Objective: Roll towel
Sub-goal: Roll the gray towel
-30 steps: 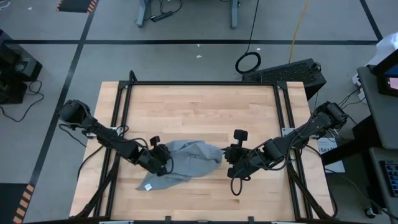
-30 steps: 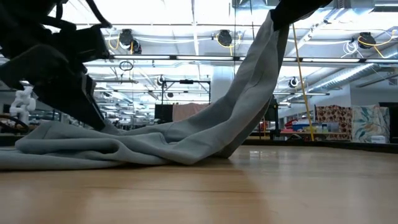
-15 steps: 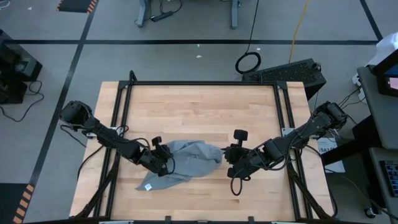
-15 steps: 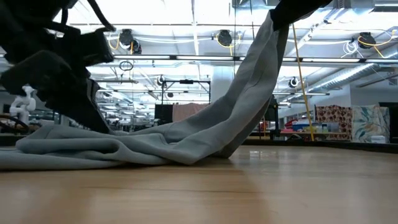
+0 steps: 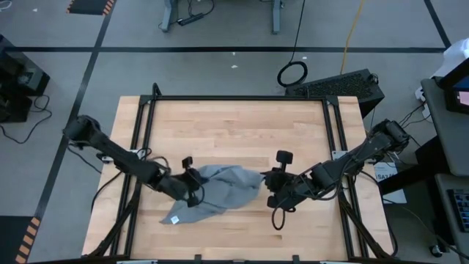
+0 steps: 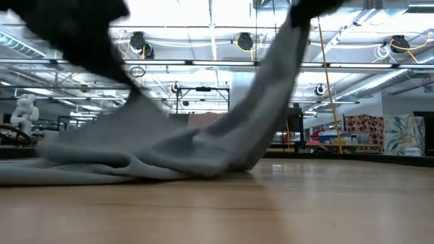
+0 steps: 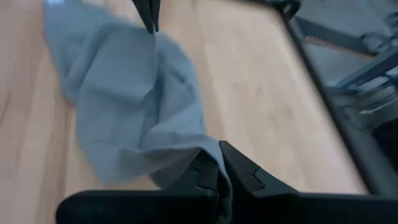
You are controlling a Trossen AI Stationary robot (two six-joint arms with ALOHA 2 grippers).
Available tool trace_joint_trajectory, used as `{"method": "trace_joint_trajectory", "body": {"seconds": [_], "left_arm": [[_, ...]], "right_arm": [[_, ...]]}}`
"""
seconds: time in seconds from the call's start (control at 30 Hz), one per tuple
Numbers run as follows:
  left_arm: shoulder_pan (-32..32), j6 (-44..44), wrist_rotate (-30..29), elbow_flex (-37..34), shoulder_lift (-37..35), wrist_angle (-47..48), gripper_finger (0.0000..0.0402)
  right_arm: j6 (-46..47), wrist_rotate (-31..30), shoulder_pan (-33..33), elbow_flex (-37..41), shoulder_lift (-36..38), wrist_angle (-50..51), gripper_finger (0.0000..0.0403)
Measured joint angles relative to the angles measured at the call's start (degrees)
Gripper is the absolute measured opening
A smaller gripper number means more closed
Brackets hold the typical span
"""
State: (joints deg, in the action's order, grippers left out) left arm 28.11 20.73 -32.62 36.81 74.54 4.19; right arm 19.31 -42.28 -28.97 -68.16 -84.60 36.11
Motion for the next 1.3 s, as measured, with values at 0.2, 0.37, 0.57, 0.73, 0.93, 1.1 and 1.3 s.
{"method": "trace_joint_trajectory", "body": {"seconds": [0.2, 0.37, 0.57, 0.73, 0.93, 1.1, 1.3], "left_arm": [[1.9, -18.2, -6.0, 6.5, -14.6, -3.3, 0.0003], [4.9, -39.6, -3.0, 11.2, -22.1, -18.3, 0.0002], [6.6, -52.8, 0.1, 18.2, -24.3, -22.9, 0.0002], [6.6, -60.5, -0.6, 23.8, -24.2, -22.6, 0.0002], [6.5, -59.6, -6.1, 26.3, -24.9, -16.2, 0.0002], [8.0, -43.9, 10.5, 26.3, -25.3, -4.2, 0.0002], [12.4, -38.2, 22.7, 26.3, -21.8, -8.1, 0.0001]], "right_arm": [[-3.0, -1.4, -1.2, -10.8, 0.9, 10.5, 0.0], [-10.1, -5.0, -2.9, -22.3, 0.9, 11.9, 0.0], [-18.8, -15.9, -6.3, -36.9, 1.0, 11.9, 0.0], [-24.0, -20.8, -8.4, -47.8, 1.0, 11.6, 0.0], [-24.3, -21.0, -8.7, -50.7, 1.2, 14.2, 0.0], [-21.0, -22.3, -10.1, -50.7, 1.4, 14.5, 0.0], [-12.5, -14.6, -14.5, -50.7, 0.2, 11.4, 0.0]]}}
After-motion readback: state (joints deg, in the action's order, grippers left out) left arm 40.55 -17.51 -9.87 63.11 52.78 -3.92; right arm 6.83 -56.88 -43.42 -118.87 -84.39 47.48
